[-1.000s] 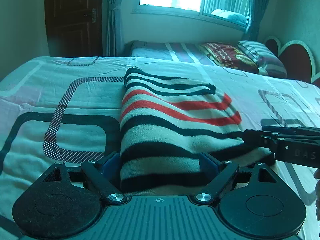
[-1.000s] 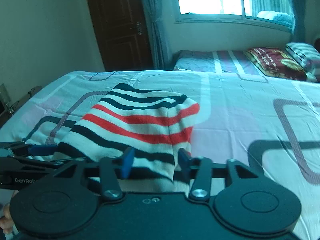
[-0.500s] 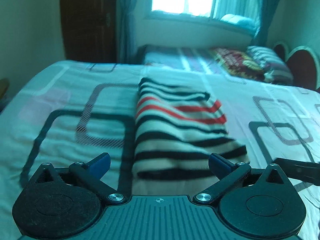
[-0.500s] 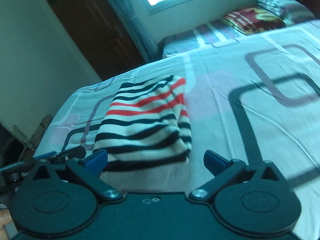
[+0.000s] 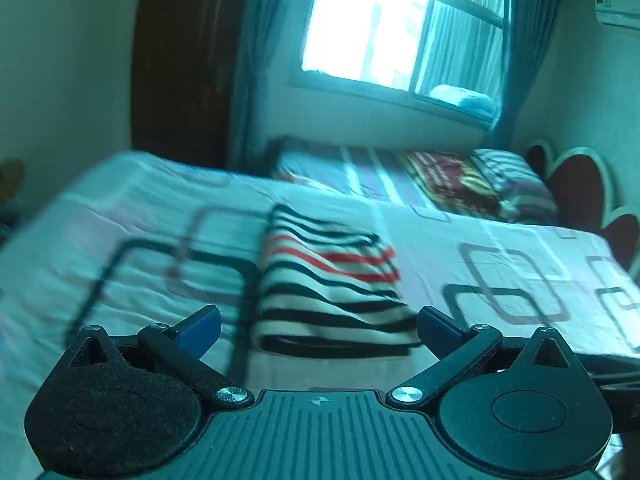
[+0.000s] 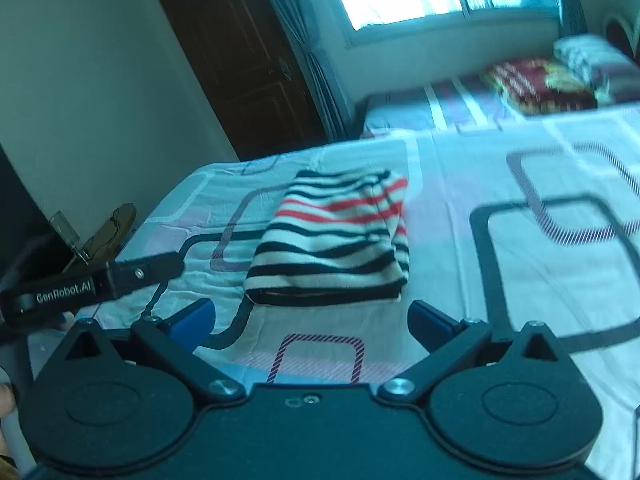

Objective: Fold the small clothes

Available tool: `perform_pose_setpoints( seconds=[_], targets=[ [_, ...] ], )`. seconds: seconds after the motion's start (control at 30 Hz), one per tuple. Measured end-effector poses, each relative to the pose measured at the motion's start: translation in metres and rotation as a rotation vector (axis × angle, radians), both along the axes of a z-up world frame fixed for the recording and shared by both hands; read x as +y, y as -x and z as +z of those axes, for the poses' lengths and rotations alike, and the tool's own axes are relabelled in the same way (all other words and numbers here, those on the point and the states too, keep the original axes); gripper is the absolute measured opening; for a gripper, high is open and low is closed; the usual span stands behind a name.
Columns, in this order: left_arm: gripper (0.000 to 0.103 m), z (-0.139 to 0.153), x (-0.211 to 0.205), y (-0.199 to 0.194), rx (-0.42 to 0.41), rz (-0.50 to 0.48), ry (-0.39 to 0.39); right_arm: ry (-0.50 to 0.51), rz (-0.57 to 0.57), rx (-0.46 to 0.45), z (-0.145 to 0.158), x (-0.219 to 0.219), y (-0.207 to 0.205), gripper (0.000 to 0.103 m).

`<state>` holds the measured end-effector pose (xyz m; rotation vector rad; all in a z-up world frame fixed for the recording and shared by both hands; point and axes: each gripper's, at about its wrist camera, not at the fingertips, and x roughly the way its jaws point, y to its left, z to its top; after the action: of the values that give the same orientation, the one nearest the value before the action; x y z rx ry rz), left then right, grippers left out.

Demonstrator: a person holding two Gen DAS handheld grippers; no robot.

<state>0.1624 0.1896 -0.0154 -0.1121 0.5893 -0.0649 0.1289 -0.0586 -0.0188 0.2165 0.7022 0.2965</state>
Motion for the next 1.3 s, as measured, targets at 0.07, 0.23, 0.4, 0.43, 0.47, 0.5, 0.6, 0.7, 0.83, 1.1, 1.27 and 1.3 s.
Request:
perform_pose_setpoints(
  seconds=[0.07,0.23,0.4,0.43,0.47,0.5,0.6,0.7,0.83,1.1,1.27,1.3],
  targets=[
    [0.103,0.006,-0.003,0.009,-0.004,0.035,-0.031,0.011,-0.008,-0.026,0.006,0.0,0.008,0.102],
    [0.103,0.016,-0.017,0.035,-0.012,0.088,-0.06,0.114,-0.021,-0.077,0.021,0.007,0.032,0.102],
    [0.103,0.022,-0.039,0.064,-0.002,0.087,-0.094,0.163,-0.069,-0.155,0.03,0.003,0.056,0.102],
    [0.103,0.023,-0.042,0.069,0.004,0.083,-0.087,0.155,-0.078,-0.156,0.031,-0.001,0.06,0.102],
    [0.103,0.023,-0.045,0.074,0.012,0.083,-0.079,0.151,-0.085,-0.156,0.032,-0.004,0.064,0.102],
    [0.103,0.024,-0.047,0.079,0.018,0.084,-0.075,0.153,-0.084,-0.159,0.032,-0.005,0.068,0.102],
    [0.103,0.025,-0.054,0.096,0.022,0.094,-0.074,0.162,-0.088,-0.173,0.035,-0.011,0.082,0.102],
    [0.103,0.027,-0.06,0.111,0.021,0.094,-0.074,0.164,-0.091,-0.185,0.038,-0.015,0.093,0.102],
    [0.103,0.03,-0.061,0.127,0.014,0.099,-0.073,0.181,-0.114,-0.195,0.042,-0.016,0.104,0.102],
    [0.103,0.036,-0.061,0.142,-0.012,0.113,-0.103,0.207,-0.14,-0.2,0.045,-0.016,0.12,0.102],
    [0.103,0.039,-0.061,0.148,-0.017,0.112,-0.11,0.214,-0.154,-0.198,0.046,-0.016,0.125,0.102],
    [0.103,0.04,-0.061,0.149,-0.019,0.112,-0.111,0.216,-0.155,-0.196,0.046,-0.016,0.125,0.102]
  ],
)
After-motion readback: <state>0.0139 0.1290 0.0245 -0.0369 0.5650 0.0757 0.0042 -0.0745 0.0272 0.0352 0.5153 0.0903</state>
